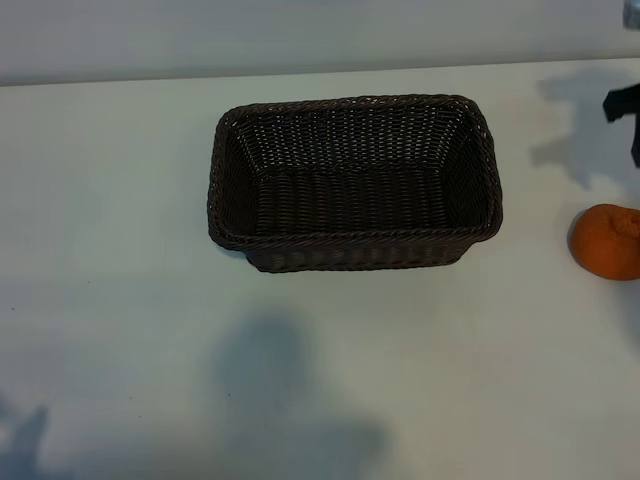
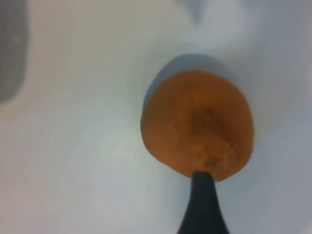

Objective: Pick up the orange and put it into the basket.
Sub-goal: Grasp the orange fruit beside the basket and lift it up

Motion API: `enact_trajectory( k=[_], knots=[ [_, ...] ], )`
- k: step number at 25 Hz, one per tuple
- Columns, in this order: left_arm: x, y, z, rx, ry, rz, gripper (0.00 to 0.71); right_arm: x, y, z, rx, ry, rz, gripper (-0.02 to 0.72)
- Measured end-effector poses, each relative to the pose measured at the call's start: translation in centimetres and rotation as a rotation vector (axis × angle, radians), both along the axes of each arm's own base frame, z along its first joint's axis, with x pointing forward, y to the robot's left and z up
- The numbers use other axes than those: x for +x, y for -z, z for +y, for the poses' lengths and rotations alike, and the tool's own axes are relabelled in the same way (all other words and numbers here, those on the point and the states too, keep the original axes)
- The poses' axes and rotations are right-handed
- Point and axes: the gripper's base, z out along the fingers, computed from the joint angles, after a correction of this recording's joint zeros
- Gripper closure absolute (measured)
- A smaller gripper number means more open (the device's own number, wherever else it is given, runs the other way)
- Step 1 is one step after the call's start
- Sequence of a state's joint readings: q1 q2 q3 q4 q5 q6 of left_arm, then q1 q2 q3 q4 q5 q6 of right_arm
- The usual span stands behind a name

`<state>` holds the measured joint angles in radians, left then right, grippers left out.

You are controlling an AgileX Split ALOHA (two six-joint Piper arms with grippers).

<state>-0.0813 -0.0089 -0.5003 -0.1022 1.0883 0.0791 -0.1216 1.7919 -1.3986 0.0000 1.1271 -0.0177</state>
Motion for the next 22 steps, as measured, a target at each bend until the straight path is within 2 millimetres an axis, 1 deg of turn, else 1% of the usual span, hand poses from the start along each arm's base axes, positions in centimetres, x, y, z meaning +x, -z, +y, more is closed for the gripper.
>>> enact_trajectory(
  k=[4,6,12,22],
  knots=[
    [0.0,0.0,0.0,0.0,0.0,0.0,0.237,-0.5,3.3,0.1,0.003,0.018,0.008,0.195],
    [0.0,0.0,0.0,0.0,0.0,0.0,0.238,-0.7,4.4,0.0,-0.003,0.041,-0.014,0.195],
    [0.0,0.0,0.0,0.0,0.0,0.0,0.238,-0.9,5.8,0.0,-0.015,0.062,-0.065,0.195],
    [0.0,0.0,0.0,0.0,0.0,0.0,0.238,-0.9,8.9,0.0,-0.007,0.062,0.003,0.195]
  ],
)
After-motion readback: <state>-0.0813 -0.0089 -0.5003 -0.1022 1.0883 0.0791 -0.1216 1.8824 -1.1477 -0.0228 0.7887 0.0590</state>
